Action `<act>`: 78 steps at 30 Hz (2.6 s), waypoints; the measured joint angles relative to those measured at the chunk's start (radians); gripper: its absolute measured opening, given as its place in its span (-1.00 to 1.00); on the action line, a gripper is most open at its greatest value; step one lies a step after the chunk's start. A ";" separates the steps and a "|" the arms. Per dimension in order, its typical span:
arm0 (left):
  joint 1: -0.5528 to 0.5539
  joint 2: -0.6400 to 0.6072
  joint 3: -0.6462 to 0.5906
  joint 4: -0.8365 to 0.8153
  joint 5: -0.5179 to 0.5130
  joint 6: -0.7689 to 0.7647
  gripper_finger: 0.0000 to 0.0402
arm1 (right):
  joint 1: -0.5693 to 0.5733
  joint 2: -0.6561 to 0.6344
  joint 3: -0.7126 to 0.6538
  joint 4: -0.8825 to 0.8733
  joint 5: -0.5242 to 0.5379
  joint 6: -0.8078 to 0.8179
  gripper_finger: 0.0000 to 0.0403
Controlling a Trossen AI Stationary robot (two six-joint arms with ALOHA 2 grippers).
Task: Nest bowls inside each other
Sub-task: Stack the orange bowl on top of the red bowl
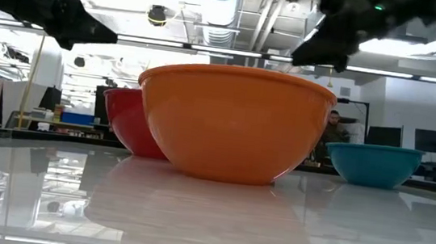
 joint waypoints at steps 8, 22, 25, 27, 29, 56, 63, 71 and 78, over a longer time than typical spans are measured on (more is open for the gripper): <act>-0.002 0.000 0.001 -0.017 0.013 -0.009 -0.16 | -0.010 0.314 0.388 -0.419 -0.001 -0.090 0.26; -0.002 0.000 0.001 -0.022 0.042 -0.011 0.06 | -0.066 0.654 0.629 -0.661 -0.129 0.002 0.29; -0.002 0.000 0.001 -0.022 0.041 -0.011 0.06 | -0.079 0.688 0.630 -0.662 -0.132 0.018 0.29; -0.002 0.000 0.001 -0.023 0.041 -0.011 0.06 | -0.084 0.711 0.630 -0.662 -0.134 0.019 0.29; -0.002 0.000 0.001 -0.023 0.039 -0.011 0.06 | -0.084 0.728 0.630 -0.660 -0.125 0.019 0.29; -0.002 0.000 0.002 -0.033 -0.063 0.008 0.06 | -0.095 0.595 0.627 -0.509 -0.222 -0.090 -0.92; -0.002 0.000 0.002 -0.075 -0.183 0.009 0.06 | -0.149 0.524 0.628 -0.152 -0.192 -0.064 -0.92; -0.002 0.000 0.002 -0.071 -0.195 0.007 0.06 | -0.280 0.662 0.739 0.099 -0.165 0.054 -0.93; -0.002 -0.001 0.002 -0.079 -0.195 0.010 0.06 | -0.363 0.887 1.040 -0.235 -0.191 0.061 -0.93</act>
